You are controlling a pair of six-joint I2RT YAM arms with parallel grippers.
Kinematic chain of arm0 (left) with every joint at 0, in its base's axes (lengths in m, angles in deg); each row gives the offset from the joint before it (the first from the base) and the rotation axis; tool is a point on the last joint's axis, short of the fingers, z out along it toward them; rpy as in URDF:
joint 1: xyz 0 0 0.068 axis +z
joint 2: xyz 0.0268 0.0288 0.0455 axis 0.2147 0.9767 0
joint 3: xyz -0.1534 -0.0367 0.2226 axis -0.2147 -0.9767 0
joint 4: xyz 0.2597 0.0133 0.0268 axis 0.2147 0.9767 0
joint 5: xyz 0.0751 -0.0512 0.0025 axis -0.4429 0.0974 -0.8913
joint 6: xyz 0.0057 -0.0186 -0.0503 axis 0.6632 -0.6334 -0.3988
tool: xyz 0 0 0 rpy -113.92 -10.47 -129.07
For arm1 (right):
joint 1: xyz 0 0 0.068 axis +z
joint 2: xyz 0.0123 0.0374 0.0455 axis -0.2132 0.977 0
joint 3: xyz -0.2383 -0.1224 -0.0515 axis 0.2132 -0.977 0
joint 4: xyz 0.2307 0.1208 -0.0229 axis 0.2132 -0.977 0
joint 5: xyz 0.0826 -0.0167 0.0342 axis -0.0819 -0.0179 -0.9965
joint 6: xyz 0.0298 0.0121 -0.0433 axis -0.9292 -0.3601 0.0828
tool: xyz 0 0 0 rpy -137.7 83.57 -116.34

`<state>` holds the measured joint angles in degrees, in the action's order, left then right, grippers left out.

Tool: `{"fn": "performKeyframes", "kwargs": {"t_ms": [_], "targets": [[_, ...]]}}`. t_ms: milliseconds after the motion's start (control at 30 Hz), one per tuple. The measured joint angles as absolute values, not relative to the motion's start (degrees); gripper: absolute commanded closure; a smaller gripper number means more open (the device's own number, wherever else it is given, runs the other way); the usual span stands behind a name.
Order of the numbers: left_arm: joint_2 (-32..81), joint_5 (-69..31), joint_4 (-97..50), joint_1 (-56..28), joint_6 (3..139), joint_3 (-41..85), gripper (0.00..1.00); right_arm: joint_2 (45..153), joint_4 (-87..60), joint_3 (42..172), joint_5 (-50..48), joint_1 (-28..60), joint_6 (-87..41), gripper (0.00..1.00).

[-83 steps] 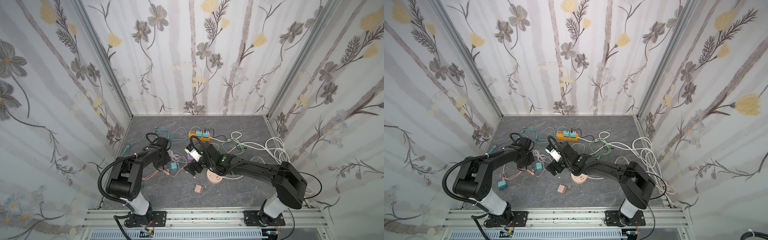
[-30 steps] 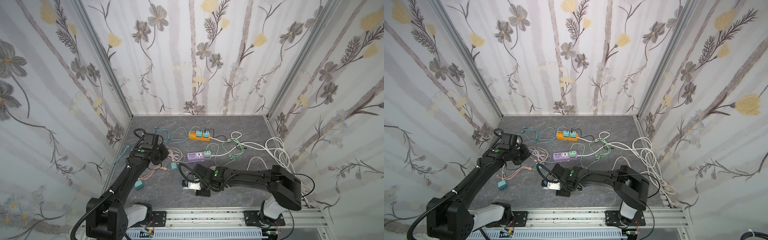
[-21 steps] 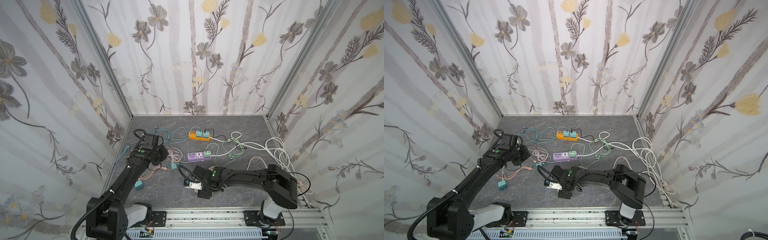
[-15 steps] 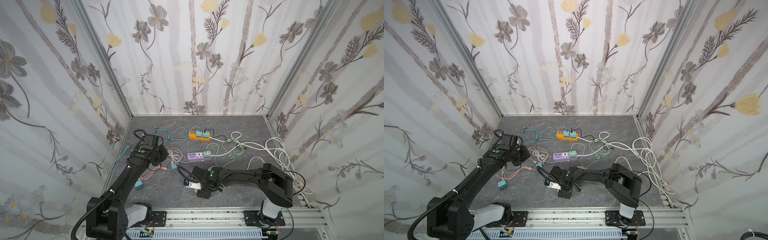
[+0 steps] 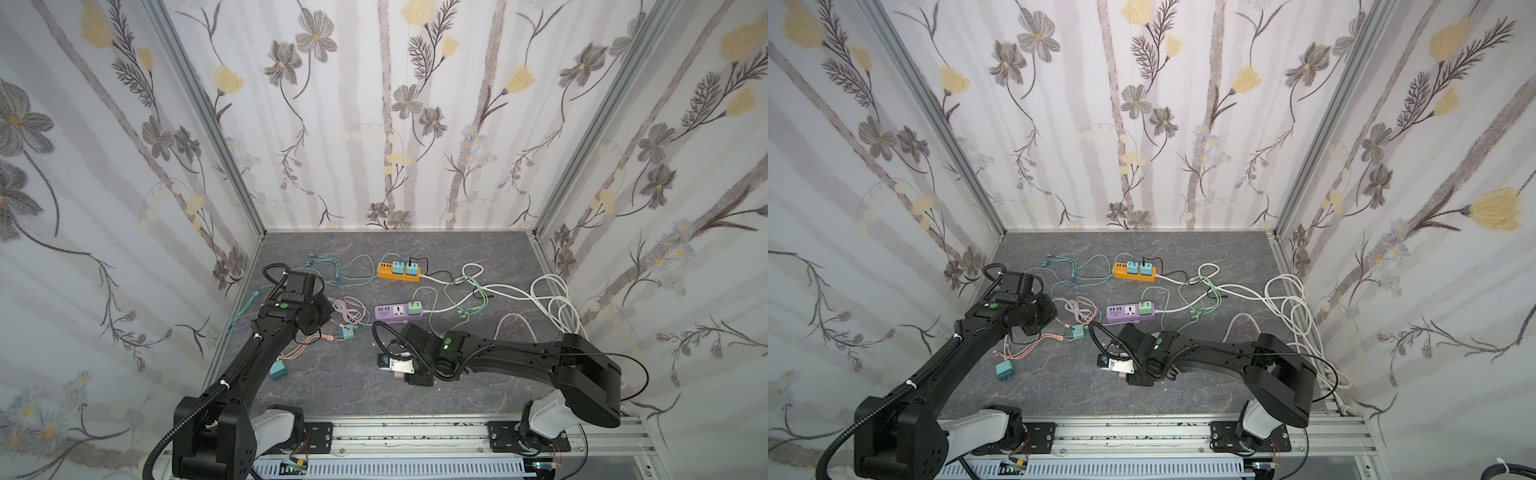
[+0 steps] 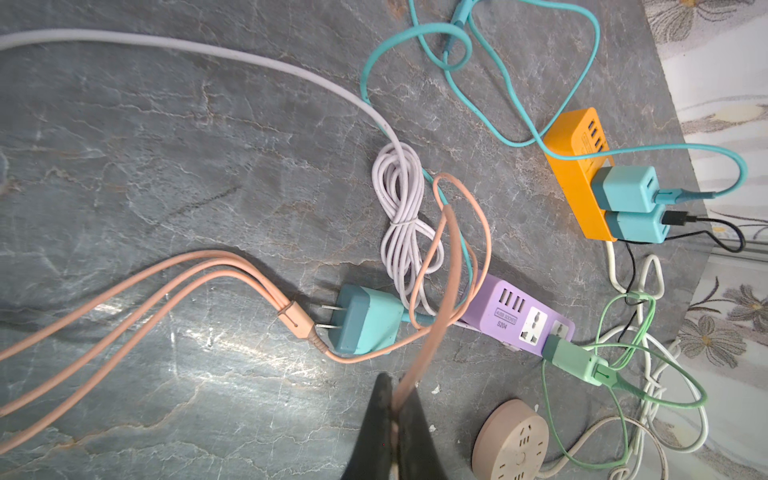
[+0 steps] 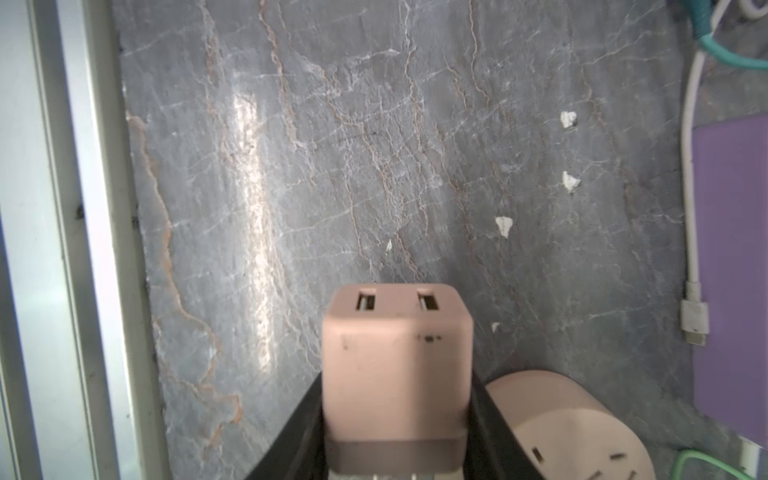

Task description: Insert the plug

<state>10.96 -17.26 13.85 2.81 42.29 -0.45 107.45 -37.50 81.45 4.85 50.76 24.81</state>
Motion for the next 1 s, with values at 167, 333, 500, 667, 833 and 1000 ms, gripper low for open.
{"fn": "performKeyframes", "kwargs": {"t_ms": [167, 333, 500, 667, 833, 1000], "targets": [[10.2, -17.3, 13.9, 3.5, 41.9, -0.7, 1.0, 95.8, -31.2, 71.8, -1.5, 48.7, 35.4, 0.62], [9.4, -17.7, 13.9, 4.0, 41.6, -1.3, 1.0, 86.5, -21.7, 65.6, -6.3, 48.3, 40.2, 0.64], [9.2, -17.8, 13.9, 4.2, 41.4, -1.7, 1.0, 79.9, -12.7, 61.4, -8.6, 48.0, 40.6, 0.66], [9.2, -18.1, 13.9, 4.3, 41.3, -1.7, 1.0, 75.7, -4.2, 58.5, -8.6, 48.4, 40.5, 0.65], [9.2, -18.4, 14.0, 4.3, 41.3, -1.7, 1.0, 73.8, -1.3, 59.5, -8.6, 49.1, 42.0, 0.65], [9.3, -18.5, 14.0, 4.3, 41.3, -1.7, 1.0, 73.4, -1.1, 60.1, -8.3, 49.6, 44.2, 0.66]]}}
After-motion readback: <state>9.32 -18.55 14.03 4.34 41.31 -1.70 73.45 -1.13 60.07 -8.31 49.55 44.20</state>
